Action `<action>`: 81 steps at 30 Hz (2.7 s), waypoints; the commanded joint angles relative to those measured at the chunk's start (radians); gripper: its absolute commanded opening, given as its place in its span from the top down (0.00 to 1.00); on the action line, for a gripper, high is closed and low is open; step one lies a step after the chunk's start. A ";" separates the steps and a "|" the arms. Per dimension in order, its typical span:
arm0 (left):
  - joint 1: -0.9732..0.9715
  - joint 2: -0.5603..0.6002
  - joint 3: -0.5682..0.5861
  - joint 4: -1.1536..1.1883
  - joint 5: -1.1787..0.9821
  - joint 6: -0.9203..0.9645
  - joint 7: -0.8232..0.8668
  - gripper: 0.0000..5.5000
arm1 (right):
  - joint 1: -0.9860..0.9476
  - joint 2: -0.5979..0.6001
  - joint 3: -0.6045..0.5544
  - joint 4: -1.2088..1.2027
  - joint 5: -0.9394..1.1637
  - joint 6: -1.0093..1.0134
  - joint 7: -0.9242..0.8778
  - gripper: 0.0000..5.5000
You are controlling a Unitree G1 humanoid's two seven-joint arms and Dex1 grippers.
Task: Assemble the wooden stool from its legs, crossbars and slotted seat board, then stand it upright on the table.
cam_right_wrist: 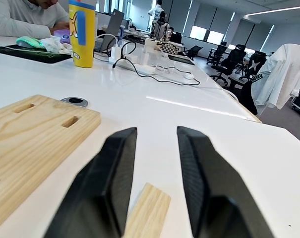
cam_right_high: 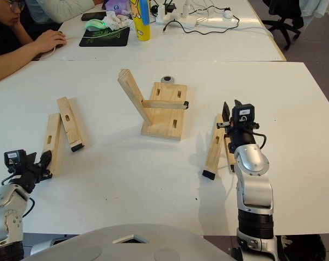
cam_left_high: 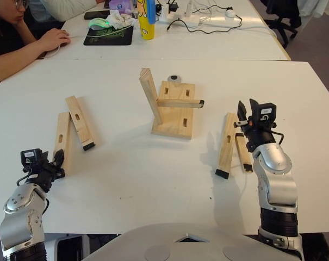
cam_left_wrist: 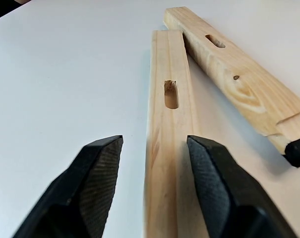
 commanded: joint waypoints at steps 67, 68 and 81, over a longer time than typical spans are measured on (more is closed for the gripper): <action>-0.787 0.094 -0.186 -0.467 -0.966 0.268 0.136 0.63 | -0.853 -0.150 -0.346 0.298 1.084 0.628 0.298 1.00; -0.797 0.092 -0.203 -0.454 -0.996 0.270 0.134 0.63 | -0.866 -0.160 -0.348 0.314 1.156 0.681 0.310 0.96; -0.827 0.100 -0.323 -0.382 -1.193 0.269 0.127 0.63 | -0.919 -0.224 -0.283 0.459 1.614 0.922 0.294 0.61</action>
